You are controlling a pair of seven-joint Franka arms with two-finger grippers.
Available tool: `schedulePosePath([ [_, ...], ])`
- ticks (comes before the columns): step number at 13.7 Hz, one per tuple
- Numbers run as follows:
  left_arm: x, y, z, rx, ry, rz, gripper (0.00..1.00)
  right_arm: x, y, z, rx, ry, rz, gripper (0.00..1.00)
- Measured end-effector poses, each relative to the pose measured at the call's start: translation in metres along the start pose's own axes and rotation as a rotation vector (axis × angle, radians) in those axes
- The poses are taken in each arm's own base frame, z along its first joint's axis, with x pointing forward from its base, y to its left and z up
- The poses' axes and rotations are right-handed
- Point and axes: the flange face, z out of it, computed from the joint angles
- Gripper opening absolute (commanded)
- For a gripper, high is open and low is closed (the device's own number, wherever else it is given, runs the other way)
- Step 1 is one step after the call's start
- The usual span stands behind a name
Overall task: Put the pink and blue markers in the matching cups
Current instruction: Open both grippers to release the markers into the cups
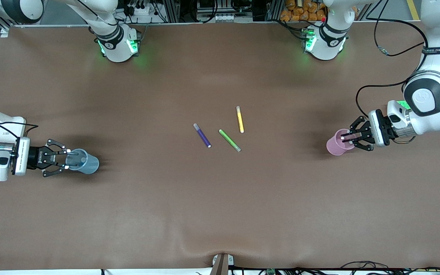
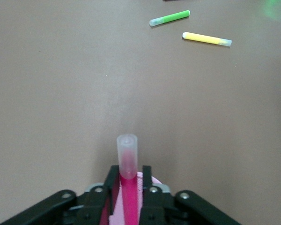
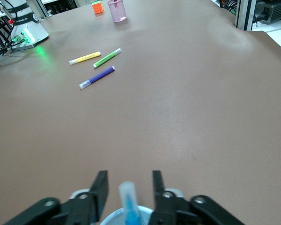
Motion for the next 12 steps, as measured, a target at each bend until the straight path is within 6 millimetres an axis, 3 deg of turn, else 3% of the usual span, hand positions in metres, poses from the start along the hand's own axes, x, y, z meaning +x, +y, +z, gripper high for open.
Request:
schedulePosePath([
  [3, 0.004, -0.003, -0.002, -0.018, 0.015, -0.007, 1.00, 0.005, 0.001, -0.001, 0.007, 0.006, -0.004, 1.00],
  [5, 0.015, -0.009, -0.012, -0.022, 0.028, -0.045, 1.00, 0.019, 0.003, -0.006, 0.025, 0.011, 0.032, 1.00],
  [9, 0.051, -0.024, -0.035, -0.028, -0.001, -0.254, 1.00, 0.078, 0.015, -0.022, 0.035, -0.056, 0.111, 1.00],
  [12, 0.109, -0.035, -0.041, 0.000, -0.110, -0.438, 1.00, 0.134, 0.012, -0.023, 0.029, -0.155, 0.191, 1.00],
])
